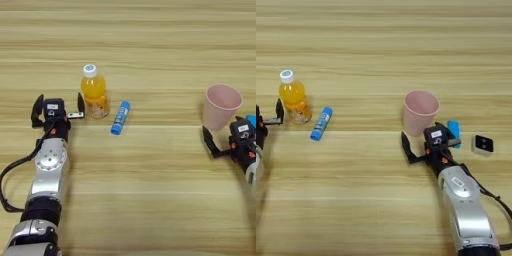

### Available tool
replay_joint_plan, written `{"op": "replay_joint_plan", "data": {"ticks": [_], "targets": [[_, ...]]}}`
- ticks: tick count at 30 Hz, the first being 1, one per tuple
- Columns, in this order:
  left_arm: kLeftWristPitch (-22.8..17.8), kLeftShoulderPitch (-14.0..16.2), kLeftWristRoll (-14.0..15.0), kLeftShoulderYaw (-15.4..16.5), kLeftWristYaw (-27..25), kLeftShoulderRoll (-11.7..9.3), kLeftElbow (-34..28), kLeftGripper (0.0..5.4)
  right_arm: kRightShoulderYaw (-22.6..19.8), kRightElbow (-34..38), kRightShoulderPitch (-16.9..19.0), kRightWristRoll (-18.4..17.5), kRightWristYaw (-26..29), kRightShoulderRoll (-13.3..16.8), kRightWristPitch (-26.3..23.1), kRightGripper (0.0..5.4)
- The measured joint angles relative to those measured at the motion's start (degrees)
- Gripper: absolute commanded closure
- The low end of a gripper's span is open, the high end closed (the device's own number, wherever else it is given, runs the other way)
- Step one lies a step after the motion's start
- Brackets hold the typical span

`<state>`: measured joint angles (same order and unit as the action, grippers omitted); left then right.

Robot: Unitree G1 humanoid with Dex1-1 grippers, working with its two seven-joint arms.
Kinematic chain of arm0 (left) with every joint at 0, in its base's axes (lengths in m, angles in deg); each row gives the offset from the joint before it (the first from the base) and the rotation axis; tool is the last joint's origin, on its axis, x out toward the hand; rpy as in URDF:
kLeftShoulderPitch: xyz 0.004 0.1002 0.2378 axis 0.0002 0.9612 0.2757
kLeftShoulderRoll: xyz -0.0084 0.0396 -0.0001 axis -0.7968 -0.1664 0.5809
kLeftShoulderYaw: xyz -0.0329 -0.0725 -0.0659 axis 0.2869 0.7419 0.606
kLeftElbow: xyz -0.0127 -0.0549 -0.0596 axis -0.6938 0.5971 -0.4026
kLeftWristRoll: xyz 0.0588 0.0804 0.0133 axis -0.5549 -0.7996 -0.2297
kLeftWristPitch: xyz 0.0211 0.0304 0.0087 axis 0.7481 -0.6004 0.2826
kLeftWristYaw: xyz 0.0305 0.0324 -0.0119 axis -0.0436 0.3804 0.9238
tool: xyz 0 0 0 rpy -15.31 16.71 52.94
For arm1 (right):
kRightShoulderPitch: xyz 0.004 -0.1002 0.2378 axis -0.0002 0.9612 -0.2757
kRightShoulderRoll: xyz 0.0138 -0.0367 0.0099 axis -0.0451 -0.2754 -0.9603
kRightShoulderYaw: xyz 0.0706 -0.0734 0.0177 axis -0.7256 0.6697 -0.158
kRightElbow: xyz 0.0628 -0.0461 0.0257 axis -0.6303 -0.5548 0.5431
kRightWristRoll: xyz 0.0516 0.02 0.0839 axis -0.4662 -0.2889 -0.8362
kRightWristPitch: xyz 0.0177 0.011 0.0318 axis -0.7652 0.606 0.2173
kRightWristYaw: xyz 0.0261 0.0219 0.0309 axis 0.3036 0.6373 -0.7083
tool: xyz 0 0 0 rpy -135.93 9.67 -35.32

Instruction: Move the objects on the table

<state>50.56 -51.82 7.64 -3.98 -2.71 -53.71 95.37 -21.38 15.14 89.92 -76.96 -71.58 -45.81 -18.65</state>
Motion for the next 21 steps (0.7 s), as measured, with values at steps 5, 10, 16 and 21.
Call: {"op": "replay_joint_plan", "data": {"ticks": [5,10,16,21], "targets": [[0.00,0.00,0.00,-0.01,0.01,0.00,0.00,0.00,0.27,-2.04,-1.19,0.03,0.22,-0.03,0.28,0.02],[0.00,0.00,-0.01,-0.01,0.01,-0.01,0.00,0.00,0.63,-4.71,-3.47,0.28,0.16,-0.08,1.44,0.02],[0.01,0.00,-0.02,-0.01,0.05,0.00,0.00,0.00,-0.09,-9.93,-7.22,0.24,-0.24,-0.15,3.19,0.02],[0.01,0.00,-0.01,-0.01,0.08,-0.01,0.00,0.00,-0.48,-14.07,-10.01,0.30,-0.33,-0.15,4.64,0.02]]}}
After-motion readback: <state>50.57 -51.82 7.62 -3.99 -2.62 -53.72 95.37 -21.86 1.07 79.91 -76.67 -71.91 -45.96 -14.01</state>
